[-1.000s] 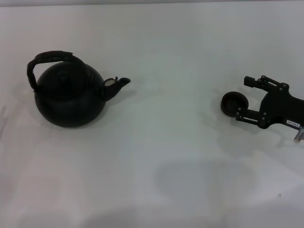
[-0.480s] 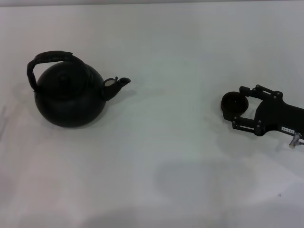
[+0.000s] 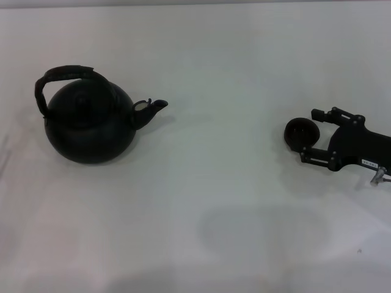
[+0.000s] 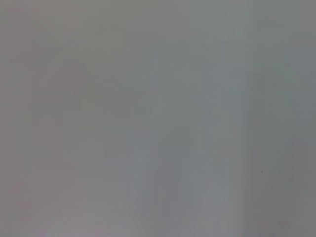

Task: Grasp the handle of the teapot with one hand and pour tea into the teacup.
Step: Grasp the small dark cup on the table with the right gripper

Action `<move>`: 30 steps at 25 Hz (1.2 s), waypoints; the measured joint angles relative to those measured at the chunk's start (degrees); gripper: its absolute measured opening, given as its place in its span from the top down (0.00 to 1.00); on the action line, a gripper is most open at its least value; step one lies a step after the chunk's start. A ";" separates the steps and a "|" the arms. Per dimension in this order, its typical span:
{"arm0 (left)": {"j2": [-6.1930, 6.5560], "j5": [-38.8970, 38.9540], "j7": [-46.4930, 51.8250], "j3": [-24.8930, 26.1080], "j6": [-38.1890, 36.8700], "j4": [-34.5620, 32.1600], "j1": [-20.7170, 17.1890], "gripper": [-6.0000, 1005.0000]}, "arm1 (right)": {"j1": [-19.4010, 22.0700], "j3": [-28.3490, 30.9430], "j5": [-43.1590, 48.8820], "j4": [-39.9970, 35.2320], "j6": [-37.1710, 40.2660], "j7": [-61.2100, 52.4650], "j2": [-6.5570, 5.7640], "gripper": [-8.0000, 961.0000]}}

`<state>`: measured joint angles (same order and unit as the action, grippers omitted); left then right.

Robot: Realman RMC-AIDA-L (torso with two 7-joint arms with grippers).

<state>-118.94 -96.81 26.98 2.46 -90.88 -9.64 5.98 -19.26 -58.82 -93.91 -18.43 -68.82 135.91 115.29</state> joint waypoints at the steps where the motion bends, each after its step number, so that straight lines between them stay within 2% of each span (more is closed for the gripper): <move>1: 0.01 0.02 0.00 0.00 0.00 -0.02 0.00 0.29 | -0.07 -0.39 -0.06 0.00 0.39 -0.08 0.03 0.11; 6: 0.02 0.10 0.00 0.00 0.07 -0.07 0.00 0.29 | -0.34 -1.94 -0.55 0.00 1.29 -0.42 0.09 0.11; 30: 0.02 0.07 0.00 0.00 0.19 0.05 0.00 0.29 | -0.85 -1.99 -0.66 1.30 2.88 -0.23 0.11 0.12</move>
<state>-118.91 -96.74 26.98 2.46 -90.70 -9.58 5.97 -20.12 -60.82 -94.57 -17.13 -65.94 135.67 115.40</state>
